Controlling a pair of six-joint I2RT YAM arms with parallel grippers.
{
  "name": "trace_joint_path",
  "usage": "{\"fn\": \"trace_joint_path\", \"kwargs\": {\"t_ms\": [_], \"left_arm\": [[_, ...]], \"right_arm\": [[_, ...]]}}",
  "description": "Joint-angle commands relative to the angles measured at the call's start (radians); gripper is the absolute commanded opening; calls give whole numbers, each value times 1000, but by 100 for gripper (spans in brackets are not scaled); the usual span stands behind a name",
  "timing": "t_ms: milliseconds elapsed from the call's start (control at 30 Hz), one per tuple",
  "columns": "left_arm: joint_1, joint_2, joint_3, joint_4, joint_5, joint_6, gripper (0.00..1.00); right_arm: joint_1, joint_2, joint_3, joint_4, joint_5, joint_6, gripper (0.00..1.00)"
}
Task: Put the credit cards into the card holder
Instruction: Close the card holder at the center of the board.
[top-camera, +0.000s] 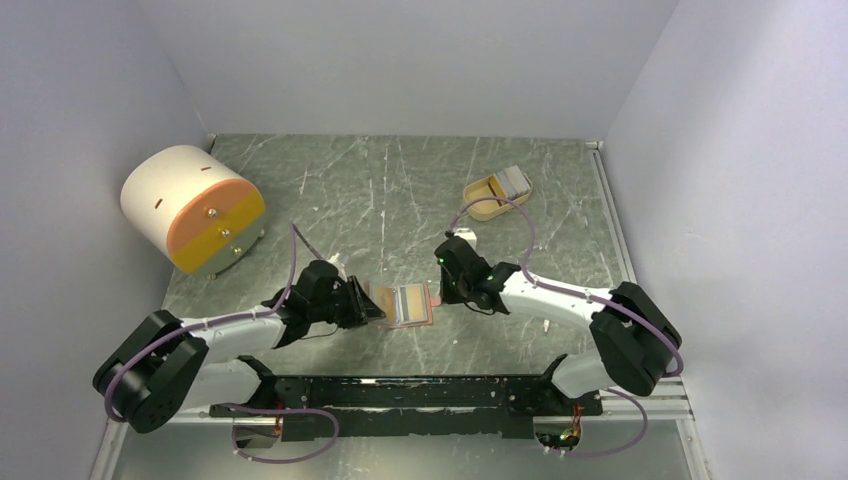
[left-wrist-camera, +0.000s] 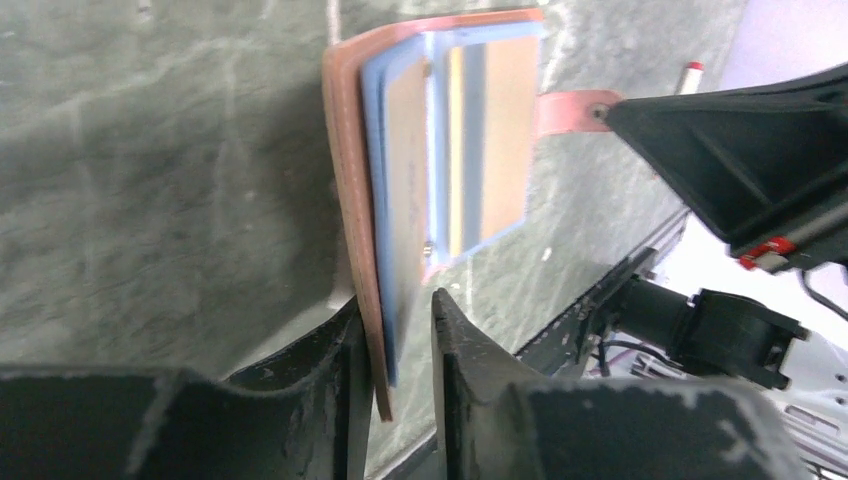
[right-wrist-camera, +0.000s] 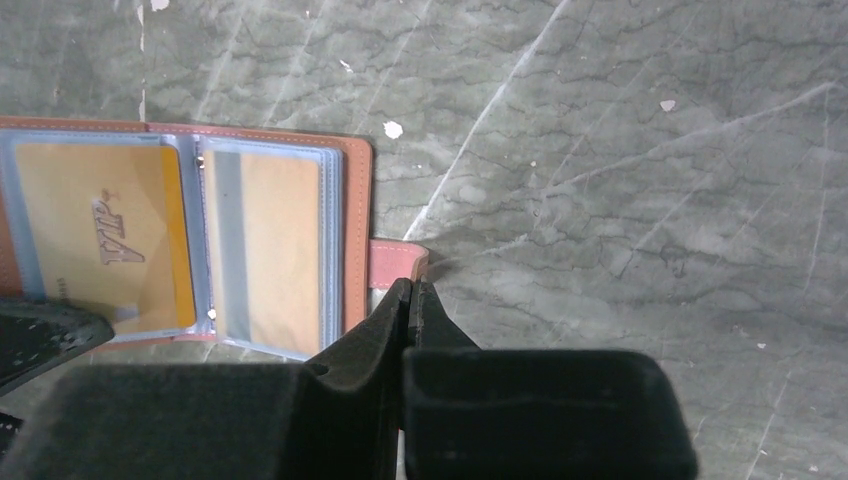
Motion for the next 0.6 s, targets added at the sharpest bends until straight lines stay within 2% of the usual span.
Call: {"fn": "trace_joint_path", "kwargs": {"t_ms": [0,133,233,300,500,567], "left_arm": [[5,-31,31,128,88,50,33],[4,23,89,204,172,81,37],[1,87,109,317,267,73,45],[-4,132,124,368,304,66,46],[-9,220,136,401,317,72,38],[-9,226,141,363,292,80,35]], "right_arm": [[2,-27,-25,31,7,-5,0],[2,-31,-37,45,8,6,0],[2,-34,-44,52,7,12,0],[0,-39,-48,55,9,14,0],[-1,-44,-57,65,6,17,0],[-2,-45,-61,73,-1,17,0]]}}
